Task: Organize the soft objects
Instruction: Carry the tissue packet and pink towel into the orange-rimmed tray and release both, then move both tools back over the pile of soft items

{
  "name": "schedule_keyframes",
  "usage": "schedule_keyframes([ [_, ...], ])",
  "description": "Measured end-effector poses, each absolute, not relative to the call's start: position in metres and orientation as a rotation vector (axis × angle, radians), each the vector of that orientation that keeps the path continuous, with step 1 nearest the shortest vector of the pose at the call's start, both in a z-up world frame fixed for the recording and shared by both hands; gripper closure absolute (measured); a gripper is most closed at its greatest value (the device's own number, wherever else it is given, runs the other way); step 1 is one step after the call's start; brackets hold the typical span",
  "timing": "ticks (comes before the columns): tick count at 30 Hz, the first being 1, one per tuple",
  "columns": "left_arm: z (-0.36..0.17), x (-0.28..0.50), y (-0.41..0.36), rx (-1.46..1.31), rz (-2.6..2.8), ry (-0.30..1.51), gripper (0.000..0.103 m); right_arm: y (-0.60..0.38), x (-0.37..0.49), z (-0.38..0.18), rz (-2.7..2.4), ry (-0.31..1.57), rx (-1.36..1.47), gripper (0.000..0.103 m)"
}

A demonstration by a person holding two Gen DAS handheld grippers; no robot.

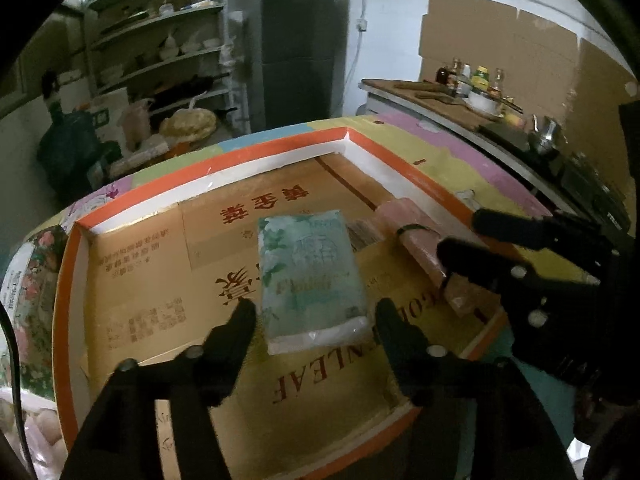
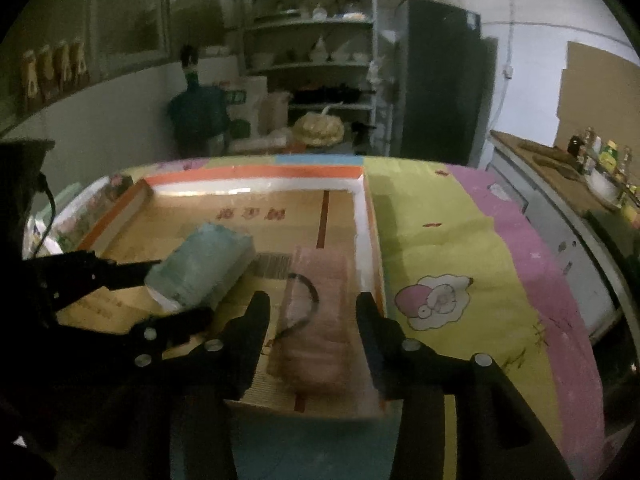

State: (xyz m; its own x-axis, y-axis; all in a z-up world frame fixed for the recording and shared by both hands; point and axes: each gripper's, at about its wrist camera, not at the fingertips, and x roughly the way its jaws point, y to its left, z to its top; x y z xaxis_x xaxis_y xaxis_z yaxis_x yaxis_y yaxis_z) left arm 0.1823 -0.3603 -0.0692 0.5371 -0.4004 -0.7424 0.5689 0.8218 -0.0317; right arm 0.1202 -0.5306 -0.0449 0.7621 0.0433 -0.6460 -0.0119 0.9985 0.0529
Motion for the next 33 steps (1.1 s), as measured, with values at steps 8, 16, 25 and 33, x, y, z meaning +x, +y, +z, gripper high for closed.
schedule_keyframes([
  [8, -0.054, 0.174, -0.338, 0.226, -0.542, 0.706, 0.029, -0.524, 0.091, -0.027, -0.044, 0.594, 0.1, 0.056],
  [16, -0.036, 0.166, -0.307, 0.228, -0.432, 0.639, 0.029, -0.493, 0.055, -0.003, -0.128, 0.441, 0.145, 0.053],
  [25, -0.018, 0.149, -0.264, 0.226, -0.37, 0.568, 0.03, -0.445, 0.042, 0.002, -0.111, 0.423, 0.201, 0.041],
  [33, -0.003, 0.142, -0.218, 0.152, -0.354, 0.55, 0.031, -0.407, 0.041, 0.011, -0.073, 0.416, 0.195, 0.038],
])
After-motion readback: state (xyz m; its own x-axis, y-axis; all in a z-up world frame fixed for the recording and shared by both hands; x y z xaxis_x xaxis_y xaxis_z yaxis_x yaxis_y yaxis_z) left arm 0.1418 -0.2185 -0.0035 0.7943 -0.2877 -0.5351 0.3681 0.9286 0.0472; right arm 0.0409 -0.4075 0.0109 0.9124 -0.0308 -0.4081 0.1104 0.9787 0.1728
